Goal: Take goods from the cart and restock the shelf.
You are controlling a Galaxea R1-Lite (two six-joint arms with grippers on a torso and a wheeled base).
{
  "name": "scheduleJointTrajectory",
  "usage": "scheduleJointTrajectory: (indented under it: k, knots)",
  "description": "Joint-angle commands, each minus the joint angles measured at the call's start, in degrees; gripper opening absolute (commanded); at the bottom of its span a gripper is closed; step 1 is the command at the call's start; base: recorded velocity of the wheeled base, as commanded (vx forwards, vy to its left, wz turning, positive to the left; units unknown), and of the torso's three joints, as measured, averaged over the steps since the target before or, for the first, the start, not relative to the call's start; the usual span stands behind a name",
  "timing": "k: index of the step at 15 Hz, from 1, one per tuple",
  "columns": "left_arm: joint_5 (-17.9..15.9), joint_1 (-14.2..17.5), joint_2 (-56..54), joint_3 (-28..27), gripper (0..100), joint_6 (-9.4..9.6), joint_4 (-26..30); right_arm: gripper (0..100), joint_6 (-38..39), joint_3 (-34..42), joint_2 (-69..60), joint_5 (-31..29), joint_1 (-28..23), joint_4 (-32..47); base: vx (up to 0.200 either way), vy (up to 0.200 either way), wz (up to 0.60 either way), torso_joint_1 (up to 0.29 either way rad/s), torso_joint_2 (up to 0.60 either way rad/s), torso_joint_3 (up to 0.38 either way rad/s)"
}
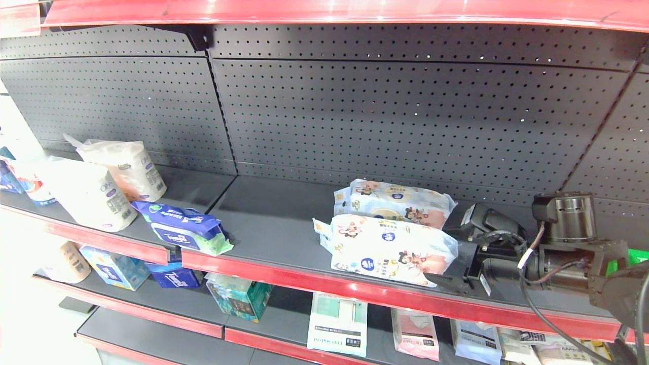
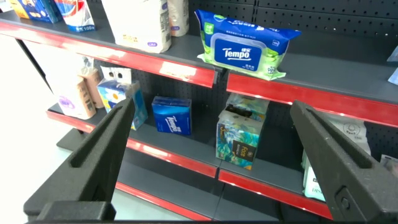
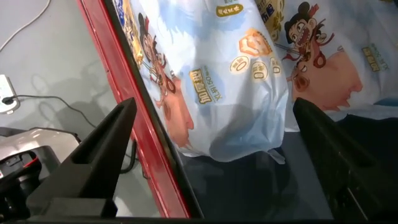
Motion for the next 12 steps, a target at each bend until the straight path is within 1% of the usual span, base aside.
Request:
scheduleJointTrajectory:
  k: [1, 3, 4, 6, 7, 8, 10, 11, 12]
  knots:
    - [0.08, 0.03, 0.02, 0.01, 100, 0.0, 0.0, 100, 0.09, 0.63, -1.86, -0.01, -0.25, 0.13, 0.0, 0.0, 0.0, 0.0, 0.0, 0.0]
    - [0.0, 0.03, 0.02, 0.01, 100, 0.0, 0.0, 100, 1.49, 1.51, -4.93, -0.8, -2.0, 1.98, 0.0, 0.0, 0.0, 0.0, 0.0, 0.0]
    - [0.0, 0.03, 0.02, 0.01, 100, 0.0, 0.0, 100, 3.43, 1.86, -7.48, -0.89, -2.62, 3.03, 0.0, 0.0, 0.0, 0.0, 0.0, 0.0]
    - [0.0, 0.03, 0.02, 0.01, 100, 0.0, 0.0, 100, 10.46, 3.8, -15.65, -0.97, -2.8, 4.35, 0.0, 0.0, 0.0, 0.0, 0.0, 0.0]
    - [0.0, 0.03, 0.02, 0.01, 100, 0.0, 0.0, 100, 13.8, 4.41, -20.31, -1.15, -3.76, 6.11, 0.0, 0.0, 0.0, 0.0, 0.0, 0.0]
    - [0.08, 0.03, 0.02, 0.01, 100, 0.0, 0.0, 100, 17.22, 4.59, -26.11, -2.12, -5.96, 10.24, 0.0, 0.0, 0.0, 0.0, 0.0, 0.0]
    - [0.08, 0.03, 0.02, 0.01, 100, 0.0, 0.0, 100, 23.29, 5.73, -39.38, -5.19, -9.74, 22.63, 0.0, 0.0, 0.0, 0.0, 0.0, 0.0]
    - [0.08, 0.03, 0.02, 0.01, 100, 0.0, 0.0, 100, 23.64, 6.52, -47.65, -7.74, -10.79, 30.36, 0.0, 0.0, 0.0, 0.0, 0.0, 0.0]
    - [0.0, 0.03, 0.02, 0.01, 100, 0.0, 0.0, 100, 23.64, 7.84, -54.5, -11.17, -10.79, 35.55, 0.0, 0.0, 0.0, 0.0, 0.0, 0.0]
